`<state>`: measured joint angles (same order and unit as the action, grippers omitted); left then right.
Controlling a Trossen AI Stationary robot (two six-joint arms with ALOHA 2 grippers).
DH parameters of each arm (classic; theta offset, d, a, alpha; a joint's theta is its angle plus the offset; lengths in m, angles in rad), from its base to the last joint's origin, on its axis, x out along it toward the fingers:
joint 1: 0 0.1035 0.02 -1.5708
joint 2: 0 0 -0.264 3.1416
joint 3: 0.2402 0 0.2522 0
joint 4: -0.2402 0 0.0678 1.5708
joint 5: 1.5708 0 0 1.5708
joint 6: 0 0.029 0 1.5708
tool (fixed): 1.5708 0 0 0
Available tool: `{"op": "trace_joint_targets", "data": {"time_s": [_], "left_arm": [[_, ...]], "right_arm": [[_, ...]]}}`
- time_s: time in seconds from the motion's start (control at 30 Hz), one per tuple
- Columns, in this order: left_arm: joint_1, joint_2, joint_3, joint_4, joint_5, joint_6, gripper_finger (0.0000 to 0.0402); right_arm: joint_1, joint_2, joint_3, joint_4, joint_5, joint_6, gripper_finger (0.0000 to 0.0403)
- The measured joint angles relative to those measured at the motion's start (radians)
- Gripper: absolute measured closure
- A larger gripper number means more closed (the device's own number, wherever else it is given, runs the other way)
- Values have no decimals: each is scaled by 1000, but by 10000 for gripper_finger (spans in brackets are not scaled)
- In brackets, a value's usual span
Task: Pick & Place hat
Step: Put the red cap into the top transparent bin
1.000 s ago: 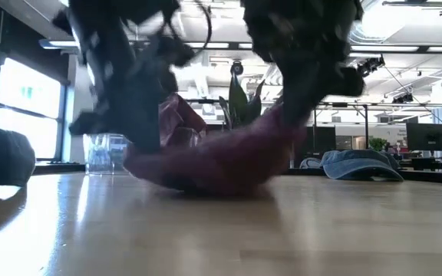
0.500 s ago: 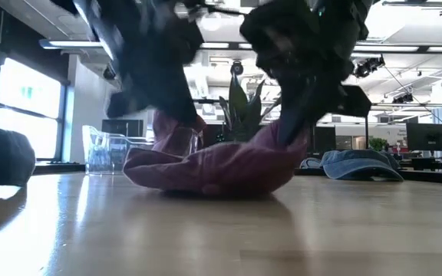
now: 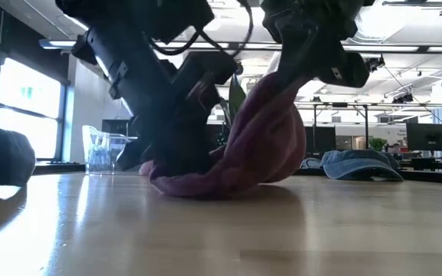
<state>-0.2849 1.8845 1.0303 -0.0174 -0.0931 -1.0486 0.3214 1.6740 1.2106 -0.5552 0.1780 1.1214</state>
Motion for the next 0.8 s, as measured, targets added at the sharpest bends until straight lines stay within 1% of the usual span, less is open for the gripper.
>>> {"op": "trace_joint_targets", "data": {"time_s": [0.07, 0.2, 0.27, 0.43, 0.53, 0.63, 0.7, 0.8], "left_arm": [[4, -28, 0, -29, 8, 2, 401], [-4, -137, 6, -95, 10, 2, 401], [-9, -185, -2, -190, -3, -22, 401], [-17, -287, 0, -313, -51, -67, 401], [-18, -312, 0, -369, -56, -67, 401], [-17, -327, -1, -422, -56, -67, 401], [-18, -331, 3, -413, -52, -65, 401], [-25, -330, 0, -442, -40, -62, 401]], "right_arm": [[0, 6, 0, -14, -5, -4, 397], [2, 9, -13, -79, -31, 22, 386], [9, 8, -31, -112, -38, 59, 382], [25, 7, -90, -124, -48, 102, 383], [22, 6, -107, -138, -80, 78, 373], [-1, -5, -105, -178, -144, -15, 336], [-21, -17, -97, -213, -187, -79, 301], [-44, -47, -93, -221, -266, -161, 244]]}}
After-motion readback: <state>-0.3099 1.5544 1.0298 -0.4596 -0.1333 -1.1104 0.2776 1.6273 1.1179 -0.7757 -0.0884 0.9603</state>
